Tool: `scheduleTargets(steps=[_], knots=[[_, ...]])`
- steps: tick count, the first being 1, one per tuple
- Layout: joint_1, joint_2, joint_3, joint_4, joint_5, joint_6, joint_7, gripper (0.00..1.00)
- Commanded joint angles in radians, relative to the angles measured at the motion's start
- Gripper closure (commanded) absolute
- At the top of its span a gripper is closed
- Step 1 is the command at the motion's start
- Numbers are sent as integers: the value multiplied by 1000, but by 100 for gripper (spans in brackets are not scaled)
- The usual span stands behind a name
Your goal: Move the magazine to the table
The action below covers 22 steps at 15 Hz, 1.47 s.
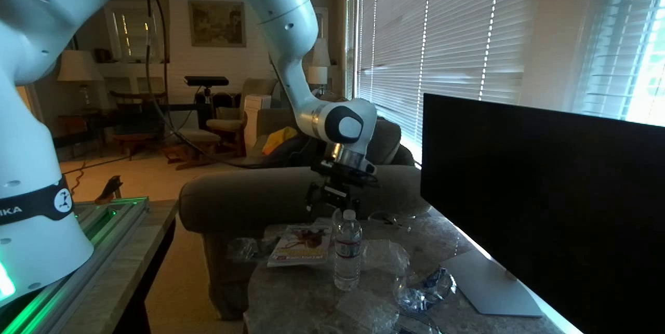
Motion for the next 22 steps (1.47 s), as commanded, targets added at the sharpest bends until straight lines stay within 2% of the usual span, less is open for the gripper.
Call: scheduleTargets(steps=[1, 3, 5, 12, 20, 22], knots=[[-27, -145, 31, -134, 26, -1, 31, 0], [-40, -200, 45, -179, 65, 35, 75, 0], [-28, -253, 42, -203, 94, -3, 158, 0], [-6, -447, 35, -283, 248, -8, 431, 0], [45, -649, 12, -363, 214, -17, 675, 0], [47, -694, 17, -381, 224, -38, 690, 0]])
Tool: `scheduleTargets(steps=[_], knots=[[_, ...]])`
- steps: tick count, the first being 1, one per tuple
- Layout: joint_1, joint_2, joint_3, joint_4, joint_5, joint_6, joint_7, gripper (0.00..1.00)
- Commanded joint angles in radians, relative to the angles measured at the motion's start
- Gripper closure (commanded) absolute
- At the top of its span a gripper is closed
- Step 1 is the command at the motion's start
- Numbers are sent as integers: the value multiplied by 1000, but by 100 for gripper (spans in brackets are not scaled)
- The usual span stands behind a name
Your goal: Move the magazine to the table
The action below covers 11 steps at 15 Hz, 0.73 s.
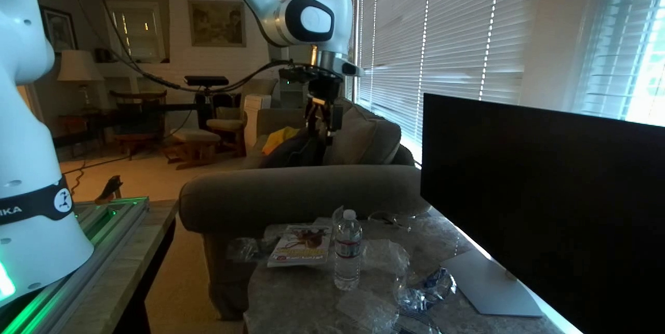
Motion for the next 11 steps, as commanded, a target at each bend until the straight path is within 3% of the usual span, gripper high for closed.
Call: scheduleTargets(steps=[1, 11], knots=[[17, -22, -14, -7, 4, -12, 12, 0], [19, -69, -14, -39, 2, -26, 23, 0]])
